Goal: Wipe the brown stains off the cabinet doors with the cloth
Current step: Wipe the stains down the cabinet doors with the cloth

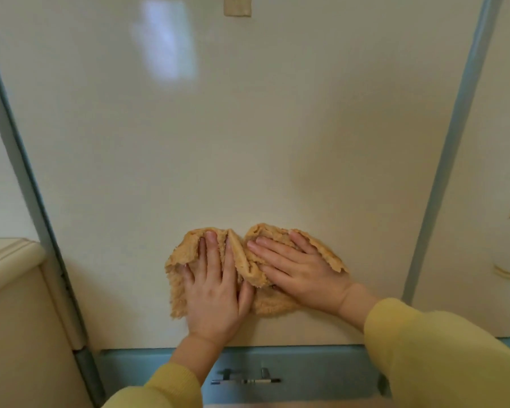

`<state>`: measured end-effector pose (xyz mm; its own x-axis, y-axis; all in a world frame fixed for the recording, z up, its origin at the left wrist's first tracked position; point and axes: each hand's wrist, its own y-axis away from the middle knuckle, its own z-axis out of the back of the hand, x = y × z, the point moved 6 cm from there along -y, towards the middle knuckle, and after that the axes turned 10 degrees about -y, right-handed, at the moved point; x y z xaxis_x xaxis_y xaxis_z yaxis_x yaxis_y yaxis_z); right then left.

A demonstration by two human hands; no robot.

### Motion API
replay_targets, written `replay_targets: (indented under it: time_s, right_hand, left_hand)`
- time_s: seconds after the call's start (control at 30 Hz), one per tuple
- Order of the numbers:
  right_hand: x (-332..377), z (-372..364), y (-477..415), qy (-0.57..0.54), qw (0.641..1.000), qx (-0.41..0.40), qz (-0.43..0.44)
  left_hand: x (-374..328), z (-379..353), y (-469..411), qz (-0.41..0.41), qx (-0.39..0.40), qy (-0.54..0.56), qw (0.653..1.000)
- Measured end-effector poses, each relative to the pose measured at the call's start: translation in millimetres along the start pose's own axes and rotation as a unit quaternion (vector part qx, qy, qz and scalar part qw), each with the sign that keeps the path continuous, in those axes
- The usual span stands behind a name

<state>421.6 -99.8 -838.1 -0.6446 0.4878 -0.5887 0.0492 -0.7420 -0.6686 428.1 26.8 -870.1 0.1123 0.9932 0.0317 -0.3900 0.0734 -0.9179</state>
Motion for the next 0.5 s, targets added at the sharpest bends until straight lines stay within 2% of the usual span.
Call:
replay_targets:
  time_s: [0.23,0.37,0.5]
  right_hand:
    - [-43.7,37.3,51.8,0.049,0.996,0.059,0.049]
    - [-60.0,49.8,88.0,0.088,0.993,0.081,0.006]
    - [-48.1,45.0,112.7,0.089,0.992,0.066,-0.065]
  left_hand:
    - [-71.2,-1.8,-13.2,-0.086,0.007,-0.002,0.996]
    - [-110.2,-5.5,-14.5,-0.118,0.012,0.0,0.993]
    - [-120.1,-9.7,-5.8,-0.188,0.003,-0.006,0.982]
